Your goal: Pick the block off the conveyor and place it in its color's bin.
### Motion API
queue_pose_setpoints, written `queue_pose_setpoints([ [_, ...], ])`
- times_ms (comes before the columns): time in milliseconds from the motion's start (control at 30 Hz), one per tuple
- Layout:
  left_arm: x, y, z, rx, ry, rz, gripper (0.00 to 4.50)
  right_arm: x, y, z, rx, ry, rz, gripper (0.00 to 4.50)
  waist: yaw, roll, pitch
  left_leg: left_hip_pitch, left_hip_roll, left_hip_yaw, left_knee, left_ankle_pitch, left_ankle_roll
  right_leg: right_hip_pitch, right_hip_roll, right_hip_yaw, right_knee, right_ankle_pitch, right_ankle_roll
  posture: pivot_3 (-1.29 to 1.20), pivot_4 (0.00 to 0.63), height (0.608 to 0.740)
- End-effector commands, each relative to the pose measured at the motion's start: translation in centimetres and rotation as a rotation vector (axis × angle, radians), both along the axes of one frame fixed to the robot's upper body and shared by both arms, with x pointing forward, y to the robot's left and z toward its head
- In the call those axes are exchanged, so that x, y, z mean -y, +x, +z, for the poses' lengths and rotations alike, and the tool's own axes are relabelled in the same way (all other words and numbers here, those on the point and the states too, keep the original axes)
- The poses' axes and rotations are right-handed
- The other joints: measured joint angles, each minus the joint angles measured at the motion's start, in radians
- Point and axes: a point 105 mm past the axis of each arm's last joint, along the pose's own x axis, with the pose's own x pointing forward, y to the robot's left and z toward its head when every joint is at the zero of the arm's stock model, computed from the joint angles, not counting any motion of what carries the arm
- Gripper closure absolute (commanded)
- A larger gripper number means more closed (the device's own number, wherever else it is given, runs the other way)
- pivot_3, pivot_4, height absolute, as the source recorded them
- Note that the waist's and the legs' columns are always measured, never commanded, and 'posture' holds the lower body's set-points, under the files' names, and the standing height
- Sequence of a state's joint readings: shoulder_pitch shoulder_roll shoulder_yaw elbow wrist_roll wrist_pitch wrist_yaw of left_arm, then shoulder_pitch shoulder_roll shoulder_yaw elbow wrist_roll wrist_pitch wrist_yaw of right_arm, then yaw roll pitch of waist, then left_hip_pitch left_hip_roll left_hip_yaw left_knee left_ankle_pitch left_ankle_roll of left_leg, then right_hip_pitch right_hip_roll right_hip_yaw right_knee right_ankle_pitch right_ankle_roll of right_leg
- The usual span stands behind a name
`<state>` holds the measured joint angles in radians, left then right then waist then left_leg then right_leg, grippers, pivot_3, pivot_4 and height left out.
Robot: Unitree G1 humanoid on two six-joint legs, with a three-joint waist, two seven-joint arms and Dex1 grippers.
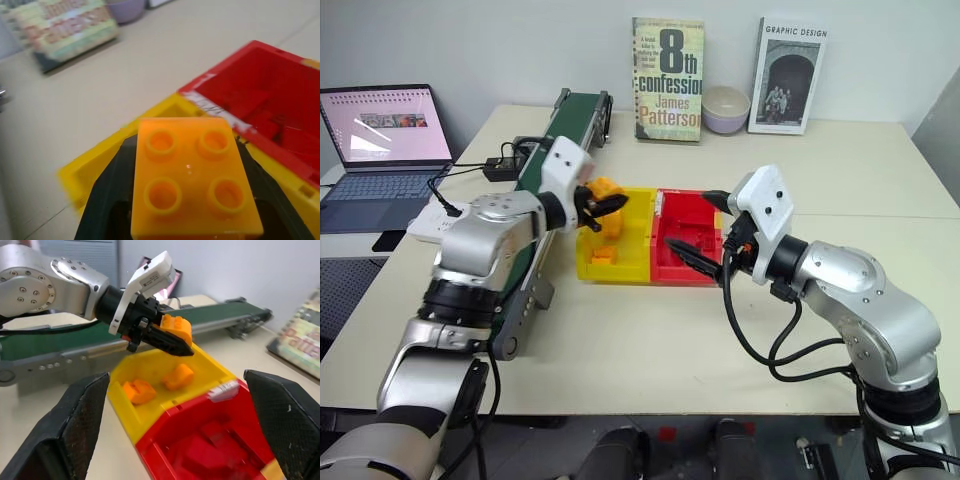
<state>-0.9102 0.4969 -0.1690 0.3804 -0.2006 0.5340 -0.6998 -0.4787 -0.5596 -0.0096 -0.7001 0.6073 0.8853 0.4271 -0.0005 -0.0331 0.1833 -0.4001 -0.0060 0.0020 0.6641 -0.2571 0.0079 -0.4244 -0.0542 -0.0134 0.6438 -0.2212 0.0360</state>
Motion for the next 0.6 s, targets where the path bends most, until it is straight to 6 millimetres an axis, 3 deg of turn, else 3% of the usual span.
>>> queue_pose_setpoints([
  [33, 0.4, 1.0, 0.2, 0.025, 0.049, -0.046, 2.21, 0.5, -0.9, 0.7, 0.051, 0.021, -0.077, 0.0, -0.002, 0.0, 0.0, 0.0, 0.0, 0.001, 0.0, 0.0, 0.0, -0.001, 0.0, 0.001, 0.0, 0.0, 0.0, 0.0, 0.15, 0.74],
  [367, 0.1, 1.3, 1.1, 0.033, 0.06, -0.062, 0.24, 1.4, -1.1, 1.3, 0.057, 0.029, -0.127, 0.0, -0.001, 0.0, 0.0, -0.001, 0.0, 0.0, 0.001, 0.0, 0.0, 0.0, 0.0, 0.0, 0.0, 0.0, 0.001, 0.0, 0.15, 0.74],
  [467, -0.5, 0.5, 1.4, 0.03, 0.061, -0.076, 0.05, 1.5, -1.0, 1.4, 0.049, 0.028, -0.109, 0.0, -0.002, 0.0, 0.0, -0.001, 0.0, 0.0, 0.001, 0.0, 0.0, -0.001, 0.0, 0.0, 0.0, 0.0, 0.001, 0.0, 0.15, 0.74],
  [600, -4.9, -2.7, 3.4, 0.034, 0.057, -0.069, 0.05, 1.6, 0.6, 2.1, 0.05, -0.011, -0.028, 0.0, -0.02, 0.0, 0.0, 0.0, 0.001, 0.001, 0.0, 0.0, 0.0, -0.001, 0.001, 0.001, 0.001, 0.0, 0.001, 0.0, 0.15, 0.74],
])
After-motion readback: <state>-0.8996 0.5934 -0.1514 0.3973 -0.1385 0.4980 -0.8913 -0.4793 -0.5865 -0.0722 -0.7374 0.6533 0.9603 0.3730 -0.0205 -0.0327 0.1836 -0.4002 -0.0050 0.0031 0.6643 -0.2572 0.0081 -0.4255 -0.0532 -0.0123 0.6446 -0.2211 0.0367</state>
